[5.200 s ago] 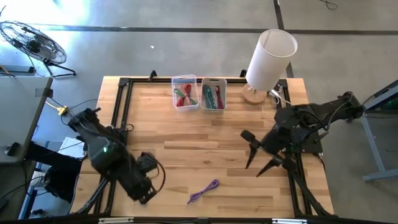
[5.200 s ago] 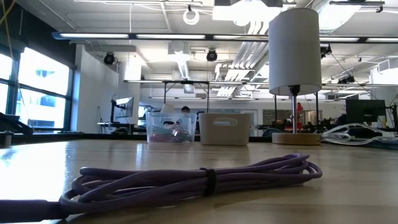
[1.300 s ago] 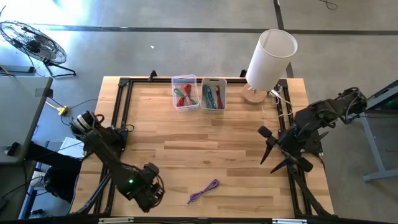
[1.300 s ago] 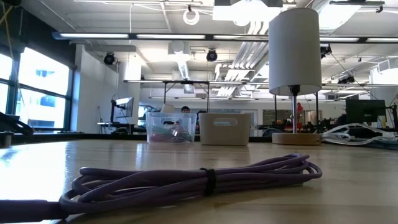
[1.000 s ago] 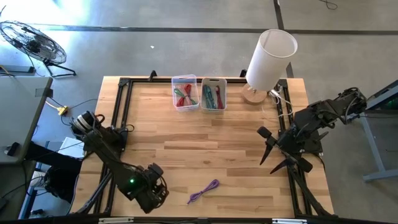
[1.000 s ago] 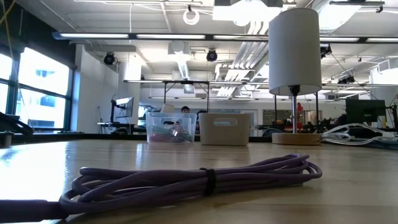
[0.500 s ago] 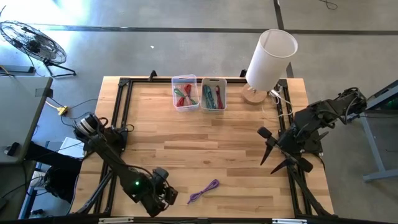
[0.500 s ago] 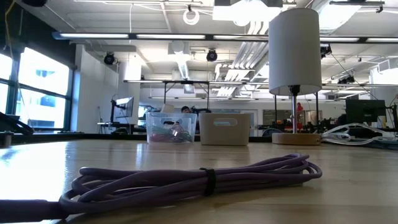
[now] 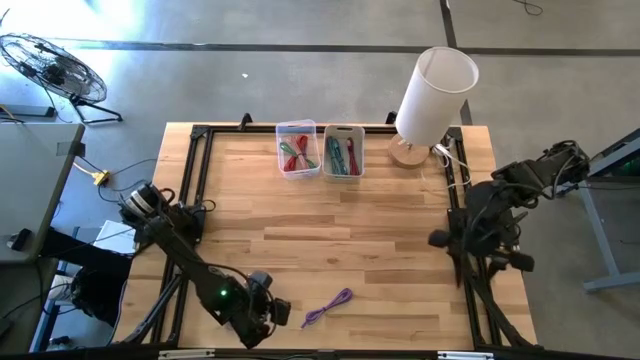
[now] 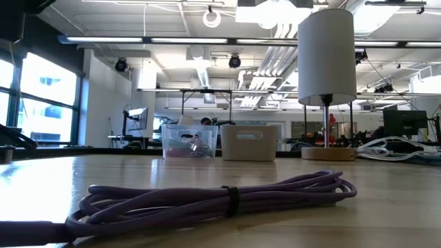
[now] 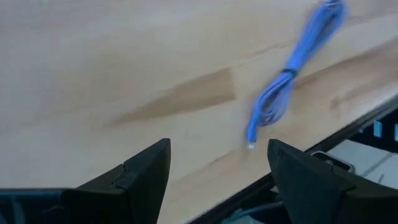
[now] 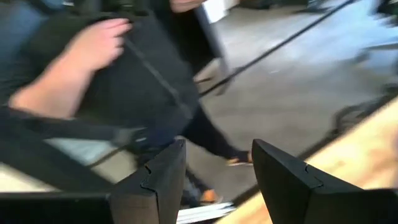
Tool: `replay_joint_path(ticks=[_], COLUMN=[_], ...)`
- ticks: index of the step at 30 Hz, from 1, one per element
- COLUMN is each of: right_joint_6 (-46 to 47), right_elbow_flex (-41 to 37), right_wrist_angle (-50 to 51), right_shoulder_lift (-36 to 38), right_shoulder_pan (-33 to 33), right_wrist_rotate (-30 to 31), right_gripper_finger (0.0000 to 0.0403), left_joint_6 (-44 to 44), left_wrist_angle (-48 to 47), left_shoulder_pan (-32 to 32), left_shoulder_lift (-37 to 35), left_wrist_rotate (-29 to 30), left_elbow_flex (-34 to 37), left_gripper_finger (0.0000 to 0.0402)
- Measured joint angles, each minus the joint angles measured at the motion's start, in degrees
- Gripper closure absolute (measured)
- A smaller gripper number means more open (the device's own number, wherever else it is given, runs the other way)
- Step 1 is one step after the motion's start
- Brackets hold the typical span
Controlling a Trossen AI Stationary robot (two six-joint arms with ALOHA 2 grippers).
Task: Pick & Place USB Port
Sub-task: Put the white cable into the gray bin
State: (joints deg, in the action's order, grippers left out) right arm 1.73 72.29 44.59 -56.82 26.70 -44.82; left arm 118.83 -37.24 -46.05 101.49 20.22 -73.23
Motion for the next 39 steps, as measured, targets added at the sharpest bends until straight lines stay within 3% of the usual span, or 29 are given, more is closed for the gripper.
replay_joint_path(ticks=[4,9,16,21,30,34,39], right_joint_6=[-0.5,-0.7,-1.4,-3.2,3.0,6.3,11.1], right_elbow_flex=[0.0,0.0,0.0,0.0,0.0,0.0,0.0], right_wrist_angle=[1.7,1.9,1.7,0.9,-10.9,-17.5,-19.9], right_shoulder_lift=[0.9,2.7,4.4,4.4,4.3,3.7,0.8], right_shoulder_pan=[2.2,4.4,4.6,4.5,4.5,4.6,4.6], right_wrist_rotate=[-3.1,-2.2,0.1,8.8,33.7,41.0,43.9], right_gripper_finger=[0.0226,0.0226,0.0226,0.0226,0.0226,0.0226,0.0226], left_joint_6=[1.3,-5.2,-27.2,-45.0,-68.1,-73.5,-75.4], left_wrist_angle=[-0.8,-1.8,-2.7,-2.9,-3.1,-3.7,-4.3], left_shoulder_pan=[1.5,4.0,7.5,9.9,13.4,14.2,14.2], left_shoulder_lift=[0.0,0.0,0.0,0.0,0.0,0.0,0.0], left_wrist_rotate=[-3.6,-6.2,-3.7,-6.3,-8.2,-11.2,-10.2], left_elbow_flex=[0.0,0.0,0.0,0.0,0.0,0.0,0.0], left_gripper_finger=[0.0137,0.0137,0.0137,0.0137,0.0137,0.0137,0.0137])
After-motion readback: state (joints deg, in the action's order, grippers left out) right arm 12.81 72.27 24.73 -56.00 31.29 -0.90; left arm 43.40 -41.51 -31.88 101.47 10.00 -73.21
